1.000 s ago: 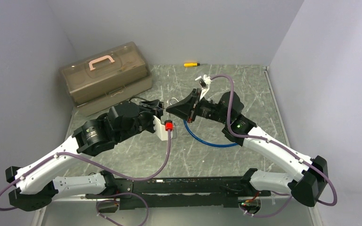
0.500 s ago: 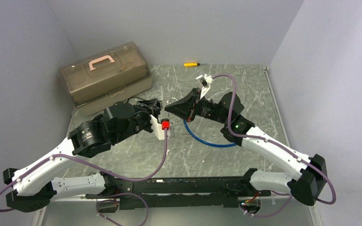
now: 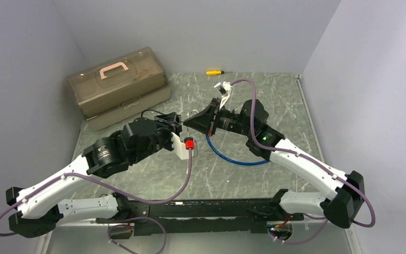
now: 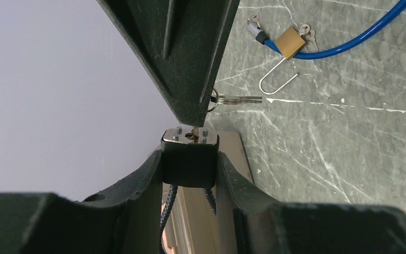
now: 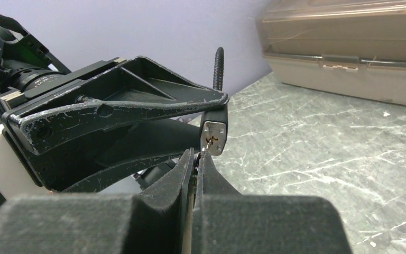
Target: Unlock with the key
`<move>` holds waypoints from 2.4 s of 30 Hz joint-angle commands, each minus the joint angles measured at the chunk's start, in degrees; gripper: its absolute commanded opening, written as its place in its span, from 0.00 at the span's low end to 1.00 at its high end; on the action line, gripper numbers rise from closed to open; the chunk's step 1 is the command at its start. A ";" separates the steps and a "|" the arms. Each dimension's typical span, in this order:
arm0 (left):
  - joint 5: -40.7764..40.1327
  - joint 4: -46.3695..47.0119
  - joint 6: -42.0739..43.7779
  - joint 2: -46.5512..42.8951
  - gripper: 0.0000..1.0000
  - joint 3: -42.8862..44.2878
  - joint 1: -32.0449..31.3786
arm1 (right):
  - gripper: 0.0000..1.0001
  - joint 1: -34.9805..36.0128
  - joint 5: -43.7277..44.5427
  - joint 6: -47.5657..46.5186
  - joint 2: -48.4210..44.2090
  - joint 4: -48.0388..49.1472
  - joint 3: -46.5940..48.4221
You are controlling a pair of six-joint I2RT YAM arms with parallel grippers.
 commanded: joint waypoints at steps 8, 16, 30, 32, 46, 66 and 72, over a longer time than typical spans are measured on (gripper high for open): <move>9.11 9.73 0.09 -0.06 0.00 2.71 -2.62 | 0.00 1.19 -0.22 3.18 3.55 9.71 -1.59; 7.40 10.44 -1.28 0.48 0.00 2.59 -2.58 | 0.00 3.48 4.09 -0.32 2.65 8.30 -1.80; 5.90 10.96 -0.53 1.41 0.00 3.12 -2.64 | 0.00 6.45 7.99 -5.43 3.59 5.35 -0.29; 5.56 10.87 0.23 1.47 0.00 2.71 -2.62 | 0.00 6.73 8.70 -5.66 3.75 4.90 0.28; 11.87 7.83 -1.53 0.18 0.00 5.98 -2.62 | 0.00 2.23 0.82 1.38 2.46 14.60 -5.78; 12.87 6.61 4.60 1.19 0.00 4.74 -4.77 | 0.00 1.74 0.16 -1.16 2.20 6.52 -1.97; 12.52 7.06 4.28 0.77 0.00 3.46 -5.00 | 0.00 2.41 0.57 -1.75 2.71 5.14 -1.05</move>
